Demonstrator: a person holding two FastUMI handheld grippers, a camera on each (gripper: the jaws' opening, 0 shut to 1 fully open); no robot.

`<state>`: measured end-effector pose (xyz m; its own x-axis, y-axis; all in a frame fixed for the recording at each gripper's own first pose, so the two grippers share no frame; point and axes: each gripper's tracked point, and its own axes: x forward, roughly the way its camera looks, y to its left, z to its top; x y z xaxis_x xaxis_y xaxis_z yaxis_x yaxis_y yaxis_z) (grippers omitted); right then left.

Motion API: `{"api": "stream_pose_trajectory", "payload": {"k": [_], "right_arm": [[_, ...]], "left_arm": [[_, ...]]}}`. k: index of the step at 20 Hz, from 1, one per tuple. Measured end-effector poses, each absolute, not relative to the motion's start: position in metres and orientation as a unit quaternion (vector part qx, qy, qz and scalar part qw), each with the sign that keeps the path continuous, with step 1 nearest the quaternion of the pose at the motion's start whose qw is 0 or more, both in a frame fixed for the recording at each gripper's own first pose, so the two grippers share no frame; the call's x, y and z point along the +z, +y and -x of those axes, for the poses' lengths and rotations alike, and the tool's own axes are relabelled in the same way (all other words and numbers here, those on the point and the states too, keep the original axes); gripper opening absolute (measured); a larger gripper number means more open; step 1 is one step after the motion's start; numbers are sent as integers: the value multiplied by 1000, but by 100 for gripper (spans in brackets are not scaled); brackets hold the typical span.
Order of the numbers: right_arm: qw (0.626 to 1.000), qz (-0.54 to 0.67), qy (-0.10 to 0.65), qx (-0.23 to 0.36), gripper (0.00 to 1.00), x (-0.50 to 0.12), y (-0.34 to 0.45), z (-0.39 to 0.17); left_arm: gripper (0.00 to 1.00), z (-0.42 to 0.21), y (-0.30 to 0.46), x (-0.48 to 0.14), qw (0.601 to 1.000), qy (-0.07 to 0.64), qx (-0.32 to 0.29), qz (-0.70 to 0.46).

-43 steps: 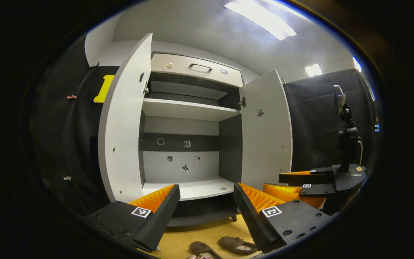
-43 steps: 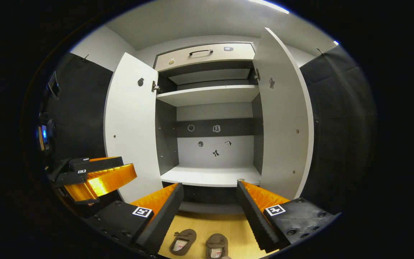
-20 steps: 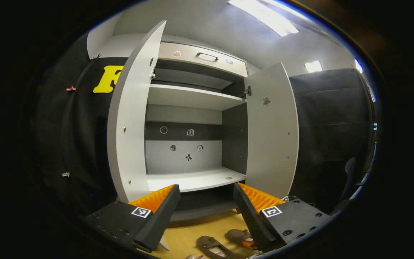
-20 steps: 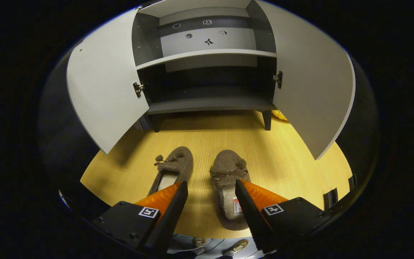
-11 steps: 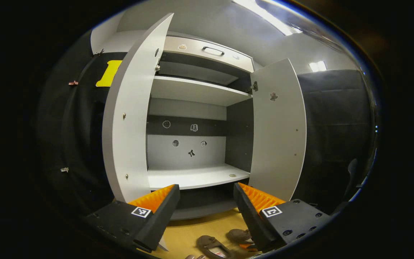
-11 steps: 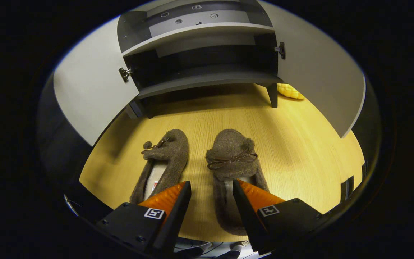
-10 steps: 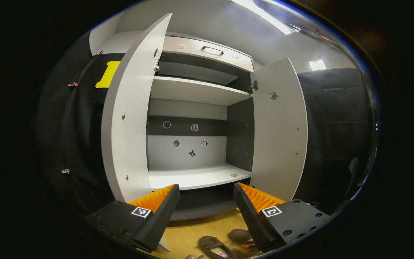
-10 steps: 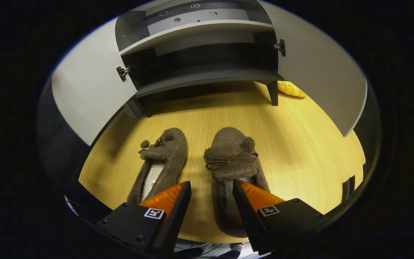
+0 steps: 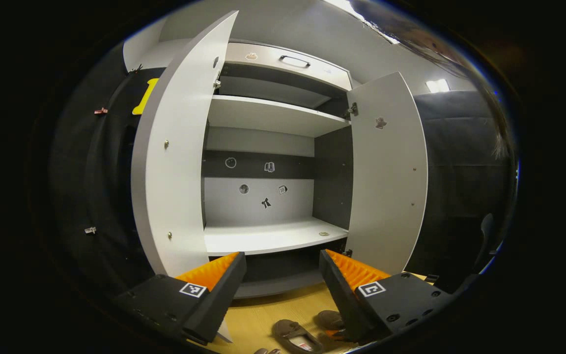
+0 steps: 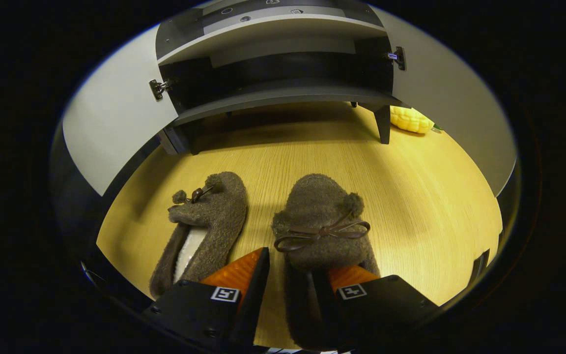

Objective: Grab one shoe with the right hand and put it into the shoe cabinet, grab the other shoe with the left hand and put it into the shoe cabinet; then close the right door with the right hand and the left door with the left hand.

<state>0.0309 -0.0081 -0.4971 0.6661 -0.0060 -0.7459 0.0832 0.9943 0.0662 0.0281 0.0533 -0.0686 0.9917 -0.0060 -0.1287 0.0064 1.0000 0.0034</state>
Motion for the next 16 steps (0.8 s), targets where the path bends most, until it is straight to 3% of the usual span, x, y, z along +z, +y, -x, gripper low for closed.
{"api": "stream_pose_trajectory", "payload": {"k": [2,3,4,5,7,8,12,13,16], "right_arm": [[912,-41,407,-25,39,-500,-9,-36],[911,-40,409,-25,45,-503,-9,-37],[912,-39,408,-25,43,-503,-10,-39],[912,-38,407,-26,34,-503,-10,-40],[920,-28,389,-42,34,-495,-15,-41],[917,-23,395,-41,11,-505,-15,-45],[918,-21,395,-30,11,-502,-13,-43],[914,-21,403,-26,5,-503,-11,-45],[915,-17,404,-21,5,-496,-14,-43]], "left_arm": [[95,-26,55,-70,998,67,1,-5],[95,-25,56,-71,998,69,3,-7],[95,-25,57,-72,997,71,4,-8],[95,-24,57,-72,997,71,5,-9],[95,-23,56,-73,997,73,4,-8],[95,-22,56,-73,997,75,4,-10],[95,-20,56,-74,997,77,4,-18],[95,-19,56,-73,997,76,5,-18],[95,-15,56,-71,997,74,4,-16]]}}
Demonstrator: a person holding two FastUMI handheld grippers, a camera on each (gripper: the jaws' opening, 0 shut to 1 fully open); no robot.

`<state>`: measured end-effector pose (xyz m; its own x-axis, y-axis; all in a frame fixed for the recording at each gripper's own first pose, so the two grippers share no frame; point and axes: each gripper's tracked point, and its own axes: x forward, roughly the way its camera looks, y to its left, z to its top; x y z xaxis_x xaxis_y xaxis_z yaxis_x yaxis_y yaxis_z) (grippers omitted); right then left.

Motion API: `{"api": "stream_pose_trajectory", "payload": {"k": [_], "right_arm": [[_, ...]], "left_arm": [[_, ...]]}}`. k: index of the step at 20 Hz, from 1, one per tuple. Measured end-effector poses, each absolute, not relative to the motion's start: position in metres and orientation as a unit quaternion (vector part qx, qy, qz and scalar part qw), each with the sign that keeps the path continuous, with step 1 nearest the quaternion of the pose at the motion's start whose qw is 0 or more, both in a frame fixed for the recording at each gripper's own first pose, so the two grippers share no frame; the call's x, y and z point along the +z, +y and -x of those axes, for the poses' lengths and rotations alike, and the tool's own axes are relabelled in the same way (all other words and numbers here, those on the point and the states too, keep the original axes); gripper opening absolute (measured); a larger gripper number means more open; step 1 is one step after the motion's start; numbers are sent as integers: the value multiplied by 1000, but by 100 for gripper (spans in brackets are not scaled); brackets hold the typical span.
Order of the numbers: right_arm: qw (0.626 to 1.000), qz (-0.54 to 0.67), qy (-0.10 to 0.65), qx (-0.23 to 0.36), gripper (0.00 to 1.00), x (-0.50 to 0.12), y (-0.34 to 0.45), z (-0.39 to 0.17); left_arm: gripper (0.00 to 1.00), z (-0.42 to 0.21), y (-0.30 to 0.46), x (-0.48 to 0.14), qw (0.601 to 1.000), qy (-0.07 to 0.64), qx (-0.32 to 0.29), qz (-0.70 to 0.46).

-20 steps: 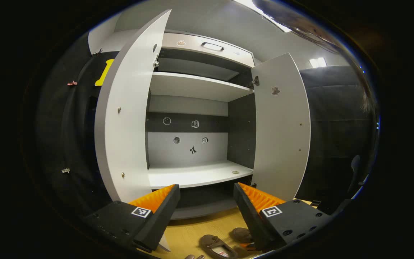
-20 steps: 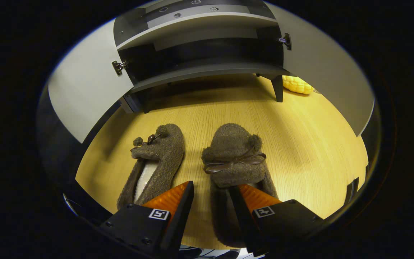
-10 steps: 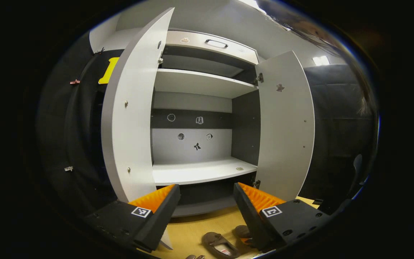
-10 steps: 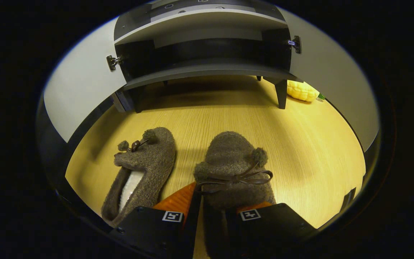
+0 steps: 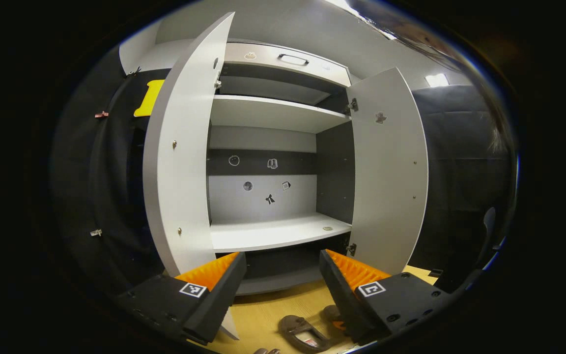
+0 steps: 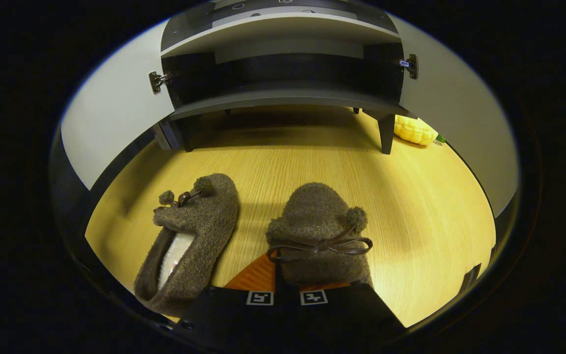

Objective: Grab one shoe with the right hand and put it into the shoe cabinet, grab the other shoe with the left hand and put it into the shoe cabinet; then close the right door with the right hand and the left door with the left hand.

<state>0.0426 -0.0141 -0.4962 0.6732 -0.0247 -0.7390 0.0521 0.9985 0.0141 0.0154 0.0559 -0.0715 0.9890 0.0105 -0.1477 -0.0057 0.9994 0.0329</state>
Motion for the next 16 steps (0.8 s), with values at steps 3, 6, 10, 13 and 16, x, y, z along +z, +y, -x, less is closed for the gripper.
{"api": "stream_pose_trajectory", "payload": {"k": [3,6,10,13,16], "right_arm": [[923,-28,383,-20,5,-464,-14,-45],[938,-16,344,-30,5,-408,-27,-55],[954,15,296,-46,5,-326,-46,-77],[965,34,255,-46,5,-258,-52,-100],[975,54,214,-40,5,-195,-52,-133]], "left_arm": [[95,-12,55,-69,997,70,3,-15],[95,-9,50,-66,998,64,-8,0],[95,-3,36,-69,996,74,-38,22],[95,4,25,-73,994,84,-57,30],[95,11,14,-80,992,98,-68,38]]}}
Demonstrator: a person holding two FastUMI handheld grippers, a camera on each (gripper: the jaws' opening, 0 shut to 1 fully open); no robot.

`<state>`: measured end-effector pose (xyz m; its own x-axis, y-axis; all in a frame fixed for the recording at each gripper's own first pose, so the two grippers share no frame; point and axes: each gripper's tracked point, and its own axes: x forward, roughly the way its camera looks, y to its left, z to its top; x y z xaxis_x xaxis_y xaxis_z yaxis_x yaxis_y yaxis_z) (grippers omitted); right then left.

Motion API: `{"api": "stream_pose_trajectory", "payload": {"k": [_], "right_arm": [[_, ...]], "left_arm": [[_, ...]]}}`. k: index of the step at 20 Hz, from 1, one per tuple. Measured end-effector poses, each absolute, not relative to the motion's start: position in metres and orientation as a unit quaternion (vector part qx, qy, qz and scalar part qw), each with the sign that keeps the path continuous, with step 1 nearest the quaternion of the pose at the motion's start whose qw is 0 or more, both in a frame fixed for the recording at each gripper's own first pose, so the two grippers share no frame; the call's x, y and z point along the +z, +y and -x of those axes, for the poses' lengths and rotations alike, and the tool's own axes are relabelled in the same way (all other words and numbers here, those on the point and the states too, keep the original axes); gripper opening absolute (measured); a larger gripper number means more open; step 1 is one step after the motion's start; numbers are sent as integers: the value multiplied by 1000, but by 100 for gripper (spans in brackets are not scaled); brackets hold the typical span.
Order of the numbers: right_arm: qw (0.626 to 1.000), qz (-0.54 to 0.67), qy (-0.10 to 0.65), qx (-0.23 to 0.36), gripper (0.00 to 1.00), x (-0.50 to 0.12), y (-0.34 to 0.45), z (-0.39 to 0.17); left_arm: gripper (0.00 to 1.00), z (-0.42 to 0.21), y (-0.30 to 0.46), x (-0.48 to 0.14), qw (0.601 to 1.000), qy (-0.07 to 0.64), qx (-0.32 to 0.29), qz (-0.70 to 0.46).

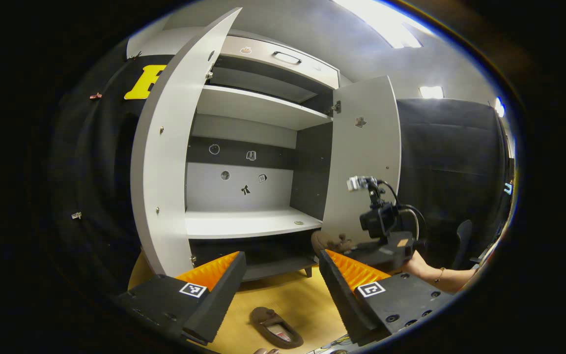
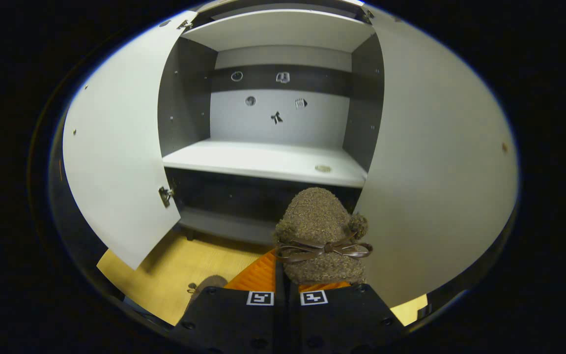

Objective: Grab one shoe with the right hand and put it into the shoe cabinet, grab the other shoe with the left hand and put it into the shoe cabinet; then close the right door with the right hand and the left door with the left hand.

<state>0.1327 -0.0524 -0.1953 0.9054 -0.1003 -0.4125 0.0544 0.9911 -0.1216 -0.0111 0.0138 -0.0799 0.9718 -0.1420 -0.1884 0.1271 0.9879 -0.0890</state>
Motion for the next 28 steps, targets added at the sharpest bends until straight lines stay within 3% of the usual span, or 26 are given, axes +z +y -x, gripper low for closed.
{"api": "stream_pose_trajectory", "payload": {"k": [5,12,20,28], "right_arm": [[980,52,192,-28,5,-138,-51,-201],[981,2,195,-14,5,-104,-54,-326],[973,-11,226,-40,4,-140,-67,-449],[958,-16,279,-61,6,-188,-69,-476]], "left_arm": [[95,13,0,-77,991,89,-72,62],[95,5,9,-87,992,99,-18,83],[95,-8,31,-103,988,118,31,93],[94,-7,45,-109,986,128,52,97]]}}
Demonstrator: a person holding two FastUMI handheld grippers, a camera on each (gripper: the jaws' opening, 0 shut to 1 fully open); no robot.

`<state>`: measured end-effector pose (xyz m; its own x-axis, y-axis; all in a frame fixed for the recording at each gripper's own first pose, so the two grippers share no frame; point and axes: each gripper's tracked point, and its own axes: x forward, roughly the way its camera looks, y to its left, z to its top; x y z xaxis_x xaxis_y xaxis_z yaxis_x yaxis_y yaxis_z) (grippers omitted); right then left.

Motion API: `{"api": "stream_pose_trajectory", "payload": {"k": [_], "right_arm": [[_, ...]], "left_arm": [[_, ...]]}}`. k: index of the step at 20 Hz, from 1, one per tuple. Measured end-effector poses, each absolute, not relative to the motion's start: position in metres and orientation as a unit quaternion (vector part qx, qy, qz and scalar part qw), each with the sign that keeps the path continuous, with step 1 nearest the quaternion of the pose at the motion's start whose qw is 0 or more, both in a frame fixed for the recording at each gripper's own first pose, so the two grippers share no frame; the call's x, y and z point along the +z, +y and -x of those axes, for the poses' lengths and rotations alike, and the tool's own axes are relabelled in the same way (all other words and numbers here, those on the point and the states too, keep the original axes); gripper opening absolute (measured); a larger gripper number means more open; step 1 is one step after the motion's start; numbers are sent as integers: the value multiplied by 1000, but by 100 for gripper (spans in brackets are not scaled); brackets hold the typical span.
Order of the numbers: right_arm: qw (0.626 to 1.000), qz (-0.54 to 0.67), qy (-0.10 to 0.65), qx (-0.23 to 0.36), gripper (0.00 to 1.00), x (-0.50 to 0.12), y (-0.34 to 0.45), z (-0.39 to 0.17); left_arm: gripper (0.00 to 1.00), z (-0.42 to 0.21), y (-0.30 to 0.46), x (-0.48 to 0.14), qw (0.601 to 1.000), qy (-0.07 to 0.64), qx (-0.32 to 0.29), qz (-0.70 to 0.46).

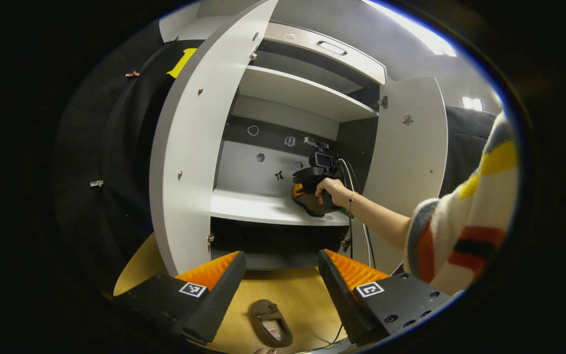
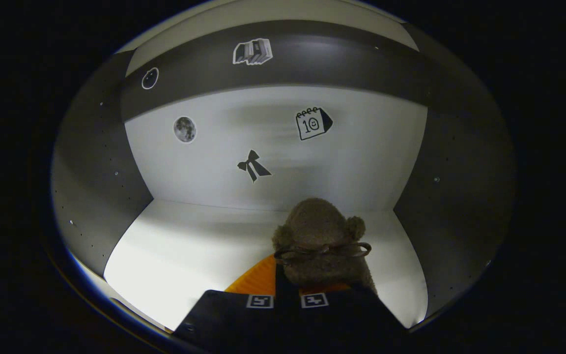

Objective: Grab one shoe with the right hand and put it into the shoe cabinet, grab the other shoe with the left hand and put it into the shoe cabinet; then close the right door with the right hand and the left door with the left hand.

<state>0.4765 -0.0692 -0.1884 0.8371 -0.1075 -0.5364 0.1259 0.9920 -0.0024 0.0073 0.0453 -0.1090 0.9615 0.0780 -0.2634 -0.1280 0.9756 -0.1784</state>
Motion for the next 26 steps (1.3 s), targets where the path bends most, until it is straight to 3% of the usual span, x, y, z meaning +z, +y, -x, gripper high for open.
{"api": "stream_pose_trajectory", "payload": {"k": [1,4,7,8,9,14,19,26], "right_arm": [[957,-17,284,-62,9,-193,-72,-479],[958,-19,281,-48,60,-186,-64,-470],[962,-12,268,-41,79,-174,-59,-456],[964,-12,264,-38,90,-170,-58,-450],[965,-10,258,-40,94,-165,-60,-442],[978,12,205,-39,98,-120,-66,-385],[991,38,123,-35,98,-72,-63,-292],[997,25,63,-26,98,-47,-51,-173]], "left_arm": [[94,-8,46,-108,986,127,52,100],[94,-12,42,-101,988,119,42,95],[94,-15,37,-102,989,122,29,82],[94,-15,35,-102,989,122,25,81],[94,-15,33,-102,989,122,21,82],[94,-9,23,-115,989,119,1,88],[95,5,-1,-192,980,166,-23,105],[95,25,10,-322,965,236,5,115]]}}
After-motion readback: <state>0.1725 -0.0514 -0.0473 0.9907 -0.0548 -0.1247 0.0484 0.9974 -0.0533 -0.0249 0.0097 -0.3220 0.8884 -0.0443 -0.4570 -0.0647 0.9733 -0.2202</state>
